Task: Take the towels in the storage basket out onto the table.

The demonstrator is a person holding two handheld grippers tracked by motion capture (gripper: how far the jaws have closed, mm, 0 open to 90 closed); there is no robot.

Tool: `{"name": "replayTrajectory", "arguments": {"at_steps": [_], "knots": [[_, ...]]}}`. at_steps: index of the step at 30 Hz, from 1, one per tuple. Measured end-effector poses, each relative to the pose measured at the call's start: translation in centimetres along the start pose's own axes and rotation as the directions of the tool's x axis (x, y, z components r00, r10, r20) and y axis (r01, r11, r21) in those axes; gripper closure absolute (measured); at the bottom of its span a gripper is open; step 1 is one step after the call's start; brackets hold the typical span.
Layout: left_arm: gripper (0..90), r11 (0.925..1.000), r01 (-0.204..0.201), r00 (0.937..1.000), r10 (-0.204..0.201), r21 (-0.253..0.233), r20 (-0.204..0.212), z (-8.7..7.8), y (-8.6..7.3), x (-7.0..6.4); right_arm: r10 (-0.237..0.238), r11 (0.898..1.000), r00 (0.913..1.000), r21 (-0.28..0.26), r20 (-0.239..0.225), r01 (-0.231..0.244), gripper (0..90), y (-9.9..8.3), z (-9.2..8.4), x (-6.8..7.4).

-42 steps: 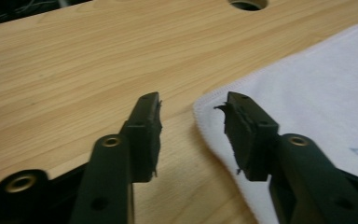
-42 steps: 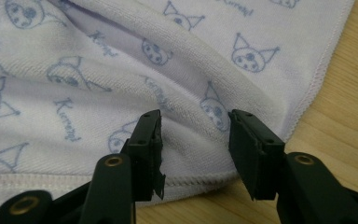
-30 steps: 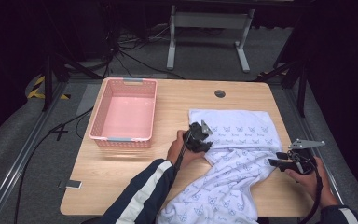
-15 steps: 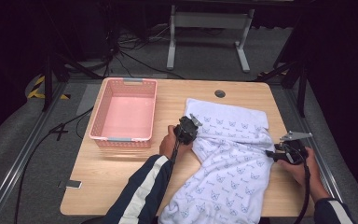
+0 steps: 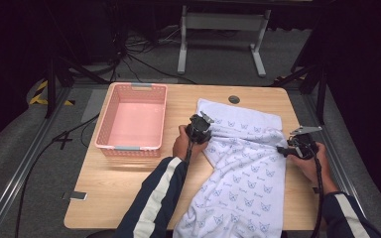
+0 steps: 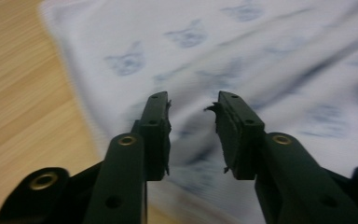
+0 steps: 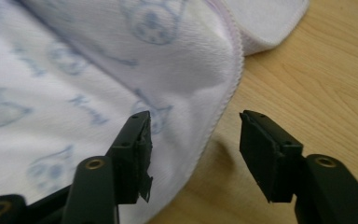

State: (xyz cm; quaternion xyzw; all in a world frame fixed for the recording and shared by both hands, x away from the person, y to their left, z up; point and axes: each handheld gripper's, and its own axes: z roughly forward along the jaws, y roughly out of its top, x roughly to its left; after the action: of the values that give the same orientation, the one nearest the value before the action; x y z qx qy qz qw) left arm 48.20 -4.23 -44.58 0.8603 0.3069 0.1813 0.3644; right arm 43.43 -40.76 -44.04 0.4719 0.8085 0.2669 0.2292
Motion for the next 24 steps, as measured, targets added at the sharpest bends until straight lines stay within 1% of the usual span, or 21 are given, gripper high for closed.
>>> {"name": "replayTrajectory", "arguments": {"at_steps": [1, 2, 3, 5, 7, 8, 9, 10, 11, 12, 13, 14, 15, 16, 17, 19, 20, 21, 22, 23, 24], "knots": [[62.2, 0.9994, -0.036, 0.9988, 0.036, 0.004, 0.033, -0.6, -0.3, -0.8, -0.014, 1.0, 0.9998, -0.022, -0.017, 0.013, 47.0, -0.3, -0.6, 0.3], [62.1, 0.9988, -0.05, 0.9956, 0.05, 0.002, 0.079, -1.0, -0.7, -1.4, -0.017, 1.0, 0.9993, -0.019, -0.035, 0.016, 46.9, -0.5, -1.3, 0.7], [63.2, 0.9972, -0.074, 0.992, 0.073, 0.004, 0.102, -1.4, -1.1, -2.1, -0.031, 0.999, 0.9985, -0.034, -0.045, 0.029, 48.4, -0.8, -1.9, 1.3], [65.5, 0.9959, -0.086, 0.9852, 0.081, 0.027, 0.151, -1.8, -1.8, -2.9, -0.069, 0.997, 0.9912, -0.048, -0.113, 0.064, 49.2, -1.4, -2.9, 2.8], [65.3, 0.9928, -0.107, 0.9798, 0.096, 0.054, 0.175, -1.7, -2.5, -3.6, -0.114, 0.992, 0.98, -0.066, -0.163, 0.104, 49.8, -2.0, -3.5, 4.5], [65.7, 0.9928, -0.107, 0.9798, 0.096, 0.054, 0.175, -1.7, -2.5, -3.6, -0.139, 0.99, 0.9715, -0.063, -0.192, 0.129, 49.7, -2.3, -3.6, 5.5], [65.7, 0.9902, -0.12, 0.9763, 0.105, 0.072, 0.189, -1.5, -2.8, -3.8, -0.139, 0.99, 0.9715, -0.063, -0.192, 0.129, 49.7, -2.3, -3.6, 5.5], [67.7, 0.9917, -0.118, 0.977, 0.107, 0.051, 0.185, -1.6, -3.1, -3.9, -0.157, 0.987, 0.9626, -0.069, -0.221, 0.146, 49.7, -2.5, -3.6, 6.2], [68.5, 0.9926, -0.106, 0.978, 0.093, 0.059, 0.187, -1.6, -3.1, -3.8, -0.173, 0.985, 0.9526, -0.068, -0.251, 0.161, 49.6, -2.7, -3.6, 7.0], [71.8, 0.9928, -0.101, 0.9851, 0.091, 0.065, 0.146, -1.6, -3.0, -3.5, -0.204, 0.979, 0.9372, -0.045, -0.283, 0.199, 49.0, -3.0, -3.4, 8.1], [71.7, 0.9928, -0.101, 0.9851, 0.091, 0.065, 0.146, -1.6, -3.0, -3.5, -0.204, 0.979, 0.9372, -0.045, -0.283, 0.199, 49.0, -3.0, -3.4, 8.1], [71.7, 0.9925, -0.102, 0.989, 0.094, 0.067, 0.114, -1.7, -3.1, -3.4, -0.223, 0.974, 0.931, -0.035, -0.289, 0.222, 48.4, -3.2, -3.2, 8.5], [72.5, 0.9944, -0.081, 0.9934, 0.075, 0.068, 0.086, -1.6, -3.1, -3.1, -0.233, 0.972, 0.9312, -0.029, -0.28, 0.235, 47.7, -3.3, -3.1, 8.7], [72.4, 0.9946, -0.06, 0.9974, 0.056, 0.085, 0.045, -1.7, -3.2, -2.3, -0.219, 0.975, 0.939, -0.03, -0.265, 0.219, 46.9, -3.4, -3.0, 8.2], [72.7, 0.9953, -0.055, 0.9985, 0.054, 0.08, 0.011, -1.7, -3.2, -1.8, -0.214, 0.976, 0.9437, -0.027, -0.252, 0.214, 46.9, -3.4, -3.0, 8.0], [73.2, 0.9951, -0.043, 0.9976, 0.048, 0.089, -0.05, -1.6, -3.4, -1.0, -0.192, 0.981, 0.9609, -0.017, -0.199, 0.193, 46.6, -3.4, -3.0, 7.2], [73.6, 0.996, -0.019, 0.9978, 0.025, 0.088, -0.062, -1.5, -3.4, -0.5, -0.178, 0.984, 0.9676, -0.018, -0.179, 0.178, 46.6, -3.3, -2.9, 6.7], [74.2, 0.996, -0.019, 0.9978, 0.025, 0.088, -0.062, -1.5, -3.4, -0.5, -0.178, 0.984, 0.9676, -0.018, -0.179, 0.178, 46.6, -3.3, -2.9, 6.7], [74.2, 0.9949, 0.014, 0.9975, -0.007, 0.1, -0.07, -1.4, -3.2, 0.3, -0.169, 0.986, 0.9722, -0.019, -0.162, 0.168, 46.3, -3.3, -2.8, 6.3], [74.2, 0.9952, 0.03, 0.9949, -0.021, 0.093, -0.099, -1.2, -3.2, 0.7, -0.16, 0.987, 0.9775, -0.015, -0.138, 0.159, 46.3, -3.2, -2.7, 5.8], [74.2, 0.9938, 0.037, 0.9939, -0.026, 0.105, -0.107, -1.1, -3.1, 1.1, -0.16, 0.987, 0.9812, -0.014, -0.109, 0.159, 46.1, -3.1, -2.5, 5.4]]}}
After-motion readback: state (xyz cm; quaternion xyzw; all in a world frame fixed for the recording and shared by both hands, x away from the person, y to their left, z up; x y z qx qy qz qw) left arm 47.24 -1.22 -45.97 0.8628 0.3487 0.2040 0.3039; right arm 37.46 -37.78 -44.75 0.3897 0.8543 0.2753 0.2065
